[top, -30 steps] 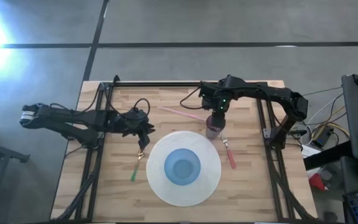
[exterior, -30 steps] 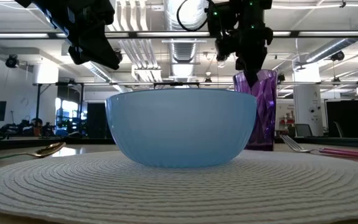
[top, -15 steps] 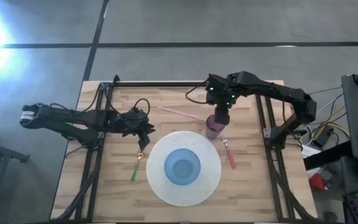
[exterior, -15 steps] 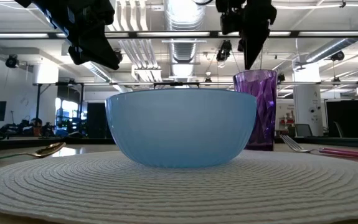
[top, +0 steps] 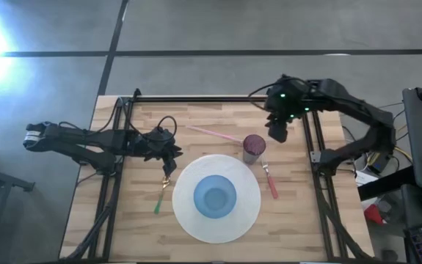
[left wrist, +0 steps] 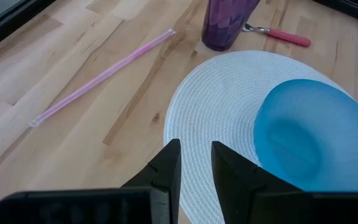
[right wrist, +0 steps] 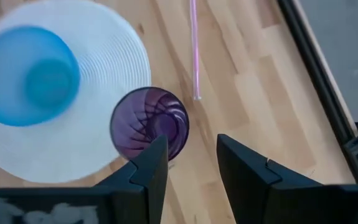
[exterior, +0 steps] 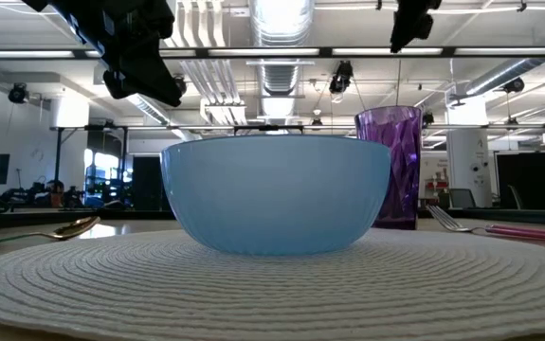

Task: Pick & Place Utensil
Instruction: Put the pink fork in the blue bowl

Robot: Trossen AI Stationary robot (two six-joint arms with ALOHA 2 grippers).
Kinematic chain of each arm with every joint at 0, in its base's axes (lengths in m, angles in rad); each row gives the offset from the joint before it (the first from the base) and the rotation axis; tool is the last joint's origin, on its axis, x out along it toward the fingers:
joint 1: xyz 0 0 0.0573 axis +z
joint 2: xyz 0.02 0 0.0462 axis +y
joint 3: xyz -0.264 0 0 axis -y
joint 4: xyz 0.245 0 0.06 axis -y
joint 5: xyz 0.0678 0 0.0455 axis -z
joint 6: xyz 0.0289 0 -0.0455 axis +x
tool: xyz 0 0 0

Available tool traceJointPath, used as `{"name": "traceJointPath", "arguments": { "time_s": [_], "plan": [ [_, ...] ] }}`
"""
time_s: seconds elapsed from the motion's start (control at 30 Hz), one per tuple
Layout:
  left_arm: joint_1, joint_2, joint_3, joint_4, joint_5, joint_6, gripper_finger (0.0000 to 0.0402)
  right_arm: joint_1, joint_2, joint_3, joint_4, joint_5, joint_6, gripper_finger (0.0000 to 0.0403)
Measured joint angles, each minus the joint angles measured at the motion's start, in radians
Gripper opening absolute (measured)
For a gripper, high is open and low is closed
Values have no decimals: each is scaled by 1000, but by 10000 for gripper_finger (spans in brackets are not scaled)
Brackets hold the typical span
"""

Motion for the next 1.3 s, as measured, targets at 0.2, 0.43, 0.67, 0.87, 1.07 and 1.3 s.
{"name": "traceJointPath", "arguments": {
  "time_s": [0.2, 0.43, 0.67, 0.87, 1.07, 1.3],
  "plan": [
    [0, 0, 0, 0, 0, -8, 81, 8, -85, -13, -16, 0, 95, 140],
    [0, 0, 0, 0, 0, -8, 81, 76, -160, -93, -26, 0, 215, 148],
    [0, 0, 0, -1, 0, -8, 81, 186, -223, -221, -26, -1, 383, 150],
    [0, 0, 0, -1, 0, -8, 81, 297, -274, -329, -26, -3, 560, 144],
    [0, 0, 0, -2, 0, -7, 81, 391, -312, -428, -21, -2, 735, 148],
    [0, 0, 0, -10, 1, 0, 81, 467, -312, -529, -15, 0, 943, 152]
  ]
}}
